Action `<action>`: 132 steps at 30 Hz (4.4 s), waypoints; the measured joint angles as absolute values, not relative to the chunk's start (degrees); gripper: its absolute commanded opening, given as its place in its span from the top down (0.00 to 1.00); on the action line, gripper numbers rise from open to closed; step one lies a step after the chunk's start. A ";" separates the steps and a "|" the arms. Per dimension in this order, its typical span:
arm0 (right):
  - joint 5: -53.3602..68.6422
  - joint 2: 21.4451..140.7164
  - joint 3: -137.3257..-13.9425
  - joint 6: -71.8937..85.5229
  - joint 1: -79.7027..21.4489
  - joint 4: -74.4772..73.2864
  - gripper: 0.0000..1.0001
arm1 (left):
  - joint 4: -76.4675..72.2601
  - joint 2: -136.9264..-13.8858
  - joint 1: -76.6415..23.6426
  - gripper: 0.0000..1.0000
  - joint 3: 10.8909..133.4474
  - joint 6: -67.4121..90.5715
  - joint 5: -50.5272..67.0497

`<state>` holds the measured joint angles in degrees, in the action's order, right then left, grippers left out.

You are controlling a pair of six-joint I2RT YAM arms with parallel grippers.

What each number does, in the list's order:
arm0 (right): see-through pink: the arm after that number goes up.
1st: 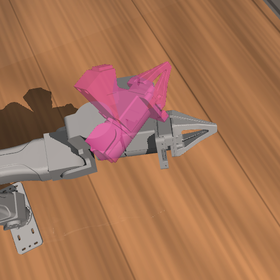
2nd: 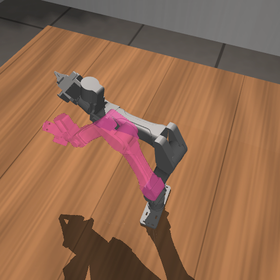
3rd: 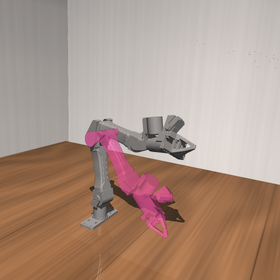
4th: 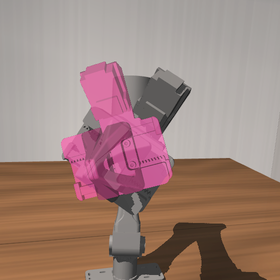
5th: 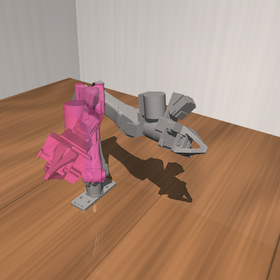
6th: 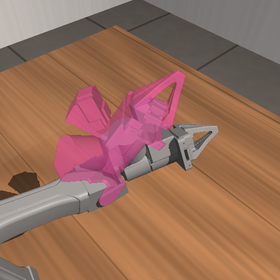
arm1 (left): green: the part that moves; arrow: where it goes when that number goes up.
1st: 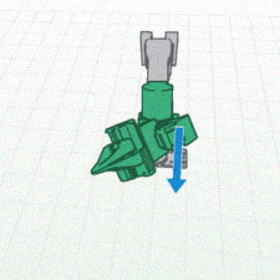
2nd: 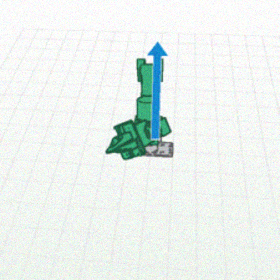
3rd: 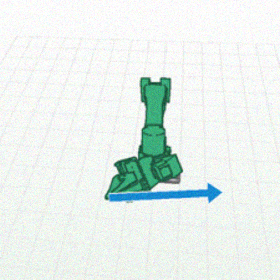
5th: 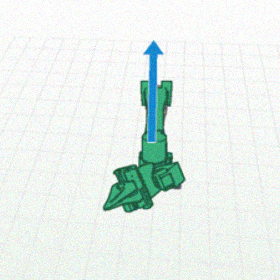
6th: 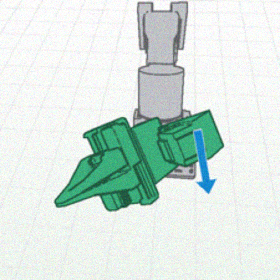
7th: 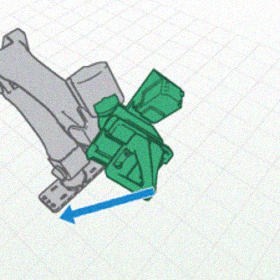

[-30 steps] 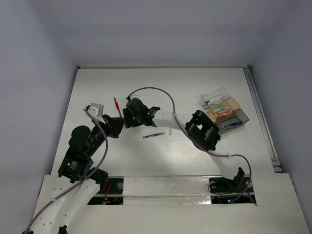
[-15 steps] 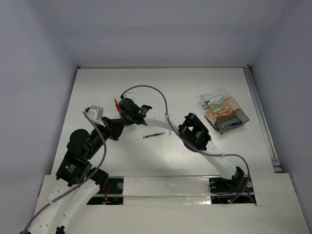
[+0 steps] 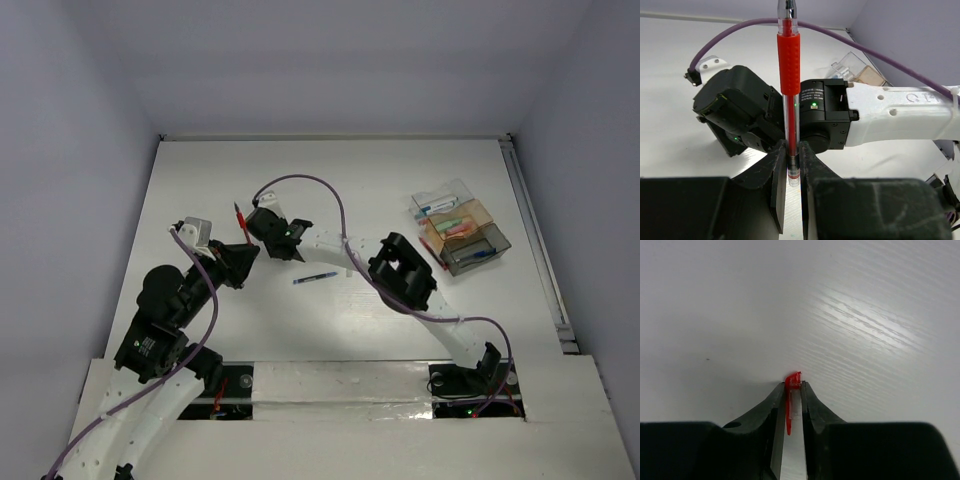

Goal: Sort the stationery into containers
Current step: Close the pen cap on the pen.

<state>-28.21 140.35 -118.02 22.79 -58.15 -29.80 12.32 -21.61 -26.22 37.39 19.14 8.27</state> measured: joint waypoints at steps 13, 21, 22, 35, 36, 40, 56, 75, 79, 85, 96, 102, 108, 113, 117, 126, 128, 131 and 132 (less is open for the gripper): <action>-26.28 137.53 -113.38 19.75 -56.07 -28.88 0.65 | 12.27 -23.03 -25.80 1.00 37.39 19.14 8.36; -21.28 136.00 -110.85 19.68 -53.82 -27.29 0.87 | 12.25 -23.90 -25.17 1.00 37.39 19.14 8.54; -20.47 135.70 -110.34 19.73 -53.56 -26.92 0.89 | 12.27 -24.14 -24.99 1.00 37.39 19.14 8.58; -12.67 120.99 -86.76 22.11 -48.34 -15.35 1.00 | 11.27 -30.68 -23.62 1.00 37.39 19.09 14.74; -12.40 118.67 -83.88 22.85 -48.29 -13.67 1.00 | 11.16 -31.59 -23.59 1.00 37.36 19.07 15.68; -11.42 109.03 -75.00 25.87 -48.47 -4.21 1.00 | 10.63 -34.22 -23.53 1.00 37.36 19.05 18.90; -9.69 87.42 -61.56 37.21 -48.51 35.22 1.00 | 9.17 -39.22 -23.53 1.00 37.10 18.94 24.29; 2.04 92.53 -61.65 44.29 -50.33 43.99 1.00 | 8.82 -40.03 -23.53 1.00 37.08 18.92 26.59; 2.74 92.84 -62.24 44.60 -50.43 44.05 1.00 | 8.80 -40.01 -23.53 1.00 37.08 18.92 26.59; 3.07 93.06 -62.50 44.69 -50.43 44.21 1.00 | 8.80 -40.01 -23.53 1.00 37.08 18.94 26.50; 2.72 93.06 -62.48 44.56 -51.00 45.08 1.00 | 8.78 -39.92 -23.53 1.00 37.08 18.94 26.24; 2.15 93.03 -61.93 44.42 -51.03 45.54 1.00 | 8.80 -39.75 -23.53 1.00 37.08 18.94 26.02; 1.96 93.03 -61.58 44.40 -51.07 45.63 1.00 | 8.80 -39.38 -23.53 1.00 37.08 18.94 25.69; 1.78 93.01 -60.10 44.42 -51.40 47.29 1.00 | 8.91 -38.89 -23.53 1.00 37.08 18.96 24.97; 0.60 93.01 -59.05 44.05 -52.51 49.39 1.00 | 9.04 -38.44 -23.53 1.00 37.06 19.44 24.80; -4.54 93.01 -55.90 41.60 -55.77 55.57 1.00 | 9.89 -37.08 -23.55 1.00 37.06 20.67 24.51; -5.56 92.97 -55.09 41.30 -56.27 56.66 1.00 | 10.35 -36.80 -23.59 1.00 37.06 21.12 24.62; -6.70 92.60 -53.45 40.86 -56.69 57.80 1.00 | 11.05 -36.80 -23.70 1.00 37.06 21.58 24.99; -7.05 92.31 -52.88 40.69 -56.82 57.93 1.00 | 11.40 -36.91 -23.77 1.00 37.06 21.63 25.17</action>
<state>-7.05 92.31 -52.88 40.69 -56.82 57.93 11.40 -36.91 -23.77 37.06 21.63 25.17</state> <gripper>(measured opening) 0.181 0.076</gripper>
